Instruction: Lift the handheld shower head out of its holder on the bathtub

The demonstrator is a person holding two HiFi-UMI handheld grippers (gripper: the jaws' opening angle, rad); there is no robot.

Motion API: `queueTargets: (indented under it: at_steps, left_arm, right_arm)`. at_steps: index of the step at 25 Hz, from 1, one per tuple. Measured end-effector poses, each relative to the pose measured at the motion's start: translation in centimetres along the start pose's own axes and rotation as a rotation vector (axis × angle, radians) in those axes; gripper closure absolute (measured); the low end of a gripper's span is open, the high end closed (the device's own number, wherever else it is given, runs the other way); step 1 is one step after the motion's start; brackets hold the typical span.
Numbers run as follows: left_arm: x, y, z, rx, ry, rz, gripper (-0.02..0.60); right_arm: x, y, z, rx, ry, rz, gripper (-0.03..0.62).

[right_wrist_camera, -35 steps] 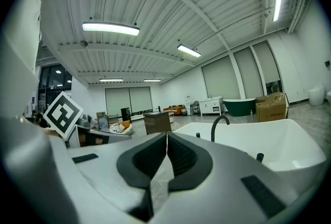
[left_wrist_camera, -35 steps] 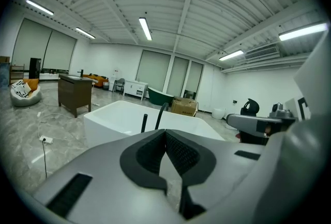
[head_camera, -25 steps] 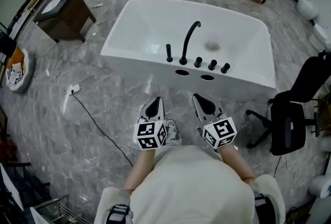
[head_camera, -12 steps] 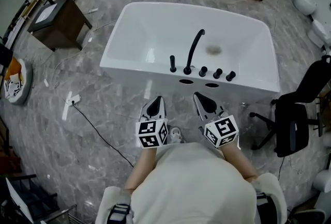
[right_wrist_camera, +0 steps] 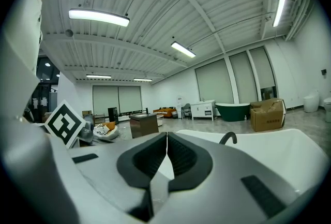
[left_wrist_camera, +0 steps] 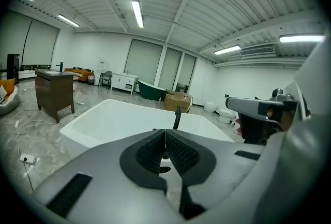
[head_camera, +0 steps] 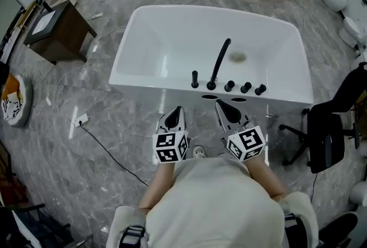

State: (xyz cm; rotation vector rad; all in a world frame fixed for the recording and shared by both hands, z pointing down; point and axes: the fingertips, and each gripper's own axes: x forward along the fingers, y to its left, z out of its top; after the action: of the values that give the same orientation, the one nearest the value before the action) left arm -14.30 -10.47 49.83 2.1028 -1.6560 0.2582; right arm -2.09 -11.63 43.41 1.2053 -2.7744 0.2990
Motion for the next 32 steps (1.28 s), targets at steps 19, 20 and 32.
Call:
queueTargets:
  at_steps: [19,20,32]
  left_arm:
    - [9.6,0.9,-2.7,-0.010,0.042,-0.022,0.560]
    - [10.3,1.1,-2.8,-0.013,0.045,-0.020,0.560]
    - [18.5,1.7,-6.1,0.010,0.114,-0.042,0.558]
  right_arm:
    - [4.4,-5.1,-1.9,0.036,0.094,0.021,0.574]
    - [5.0,-5.6,-1.8,0.037,0.092,0.028,0.574]
    - [9.3,-11.6,-2.8,0.087,0.122,0.037,0.574]
